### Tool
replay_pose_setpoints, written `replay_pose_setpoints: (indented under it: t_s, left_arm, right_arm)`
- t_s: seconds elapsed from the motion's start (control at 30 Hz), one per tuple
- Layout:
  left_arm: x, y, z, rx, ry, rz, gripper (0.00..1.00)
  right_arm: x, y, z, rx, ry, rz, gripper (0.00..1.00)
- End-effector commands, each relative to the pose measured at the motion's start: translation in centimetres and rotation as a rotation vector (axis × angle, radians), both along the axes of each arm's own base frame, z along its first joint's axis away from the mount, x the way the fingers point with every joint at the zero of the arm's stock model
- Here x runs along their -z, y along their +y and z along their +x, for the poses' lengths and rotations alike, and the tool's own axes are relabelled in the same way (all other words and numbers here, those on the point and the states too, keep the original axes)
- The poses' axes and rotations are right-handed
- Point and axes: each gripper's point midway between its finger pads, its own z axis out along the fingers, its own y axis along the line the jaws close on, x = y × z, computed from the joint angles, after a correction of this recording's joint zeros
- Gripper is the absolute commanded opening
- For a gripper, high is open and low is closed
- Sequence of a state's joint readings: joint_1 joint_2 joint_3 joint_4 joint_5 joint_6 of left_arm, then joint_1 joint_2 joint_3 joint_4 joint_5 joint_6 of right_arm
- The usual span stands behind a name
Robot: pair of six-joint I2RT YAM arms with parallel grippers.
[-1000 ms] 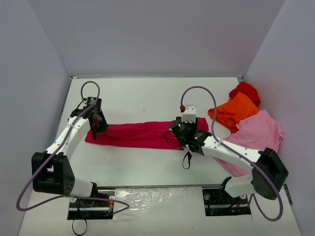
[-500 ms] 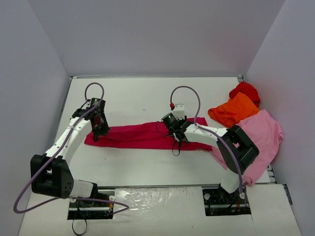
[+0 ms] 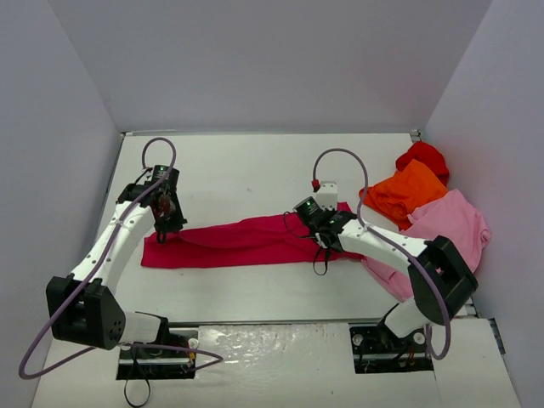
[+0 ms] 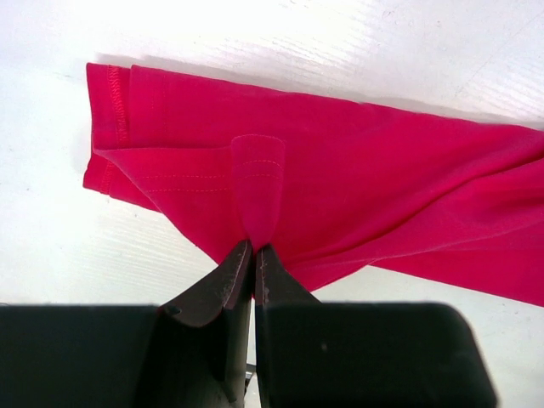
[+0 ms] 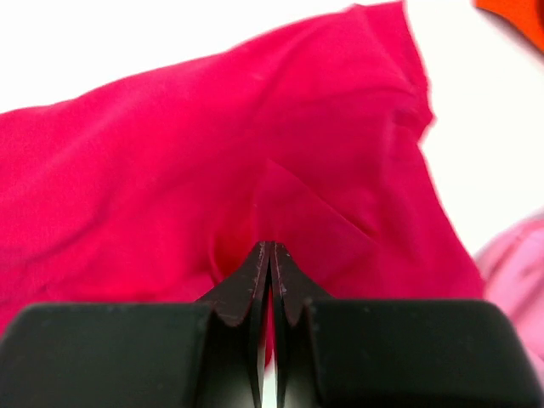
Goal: Fold and stack the t-shirts
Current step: Fold the other side of the tshirt into a rectangle
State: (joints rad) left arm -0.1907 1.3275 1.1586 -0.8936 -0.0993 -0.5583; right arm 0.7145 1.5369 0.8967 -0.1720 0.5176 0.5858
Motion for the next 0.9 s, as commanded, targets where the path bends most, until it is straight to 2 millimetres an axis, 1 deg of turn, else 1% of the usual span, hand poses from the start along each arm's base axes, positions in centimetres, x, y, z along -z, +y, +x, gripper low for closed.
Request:
replay_pose_setpoints:
  t_s: [0.0, 0.13, 0.23, 0.27, 0.33, 0.53, 0.67, 0.73, 0.8, 0.83, 0.87]
  left_arm:
    - [-1.1, -0.6, 0.8, 0.012, -0.033, -0.015, 0.0]
    - [-1.0, -0.9, 0.9, 0.019, -0.037, -0.025, 0.0]
    - [-0.9, -1.0, 0.9, 0.023, -0.037, -0.023, 0.0]
    - [-0.8, -1.0, 0.8, 0.024, -0.035, -0.024, 0.0]
    - [-0.7, -1.0, 0.8, 0.022, -0.031, -0.023, 0.0]
    - [-0.1, -1.6, 0.7, 0.039, -0.022, -0.023, 0.0]
    - [0.0, -2.2, 0.6, 0.059, -0.02, -0.004, 0.0]
    - [0.0, -2.4, 0.5, 0.064, -0.019, -0.001, 0.0]
    - [0.0, -2.5, 0.3, 0.071, -0.015, 0.018, 0.0]
    - [0.0, -2.5, 0.2, 0.072, -0.014, 0.028, 0.0]
    - [0.0, -2.5, 0.1, 0.073, -0.01, 0.034, 0.0]
  right_arm:
    - [-1.9, -2.5, -2.5, 0.064, -0.004, -0.007, 0.0]
    - [-2.0, -3.4, -4.1, 0.087, 0.018, -0.003, 0.0]
    - [-1.9, -3.5, -4.7, 0.094, 0.015, -0.006, 0.0]
    - [-2.1, -3.2, -4.5, 0.09, 0.001, -0.002, 0.0]
    - [-2.4, -2.3, -3.8, 0.077, -0.027, -0.009, 0.0]
    - [-2.3, 1.6, 0.2, 0.013, -0.065, -0.01, 0.0]
    - [-1.2, 4.2, 2.6, -0.023, -0.069, -0.025, 0.0]
    - [-0.6, 4.5, 3.2, -0.031, -0.062, -0.044, 0.0]
    - [0.5, 4.8, 3.9, -0.033, -0.042, -0.06, 0.0]
    - [1.1, 4.9, 4.0, -0.037, -0.03, -0.066, 0.0]
    - [1.2, 4.9, 4.1, -0.038, -0.025, -0.064, 0.0]
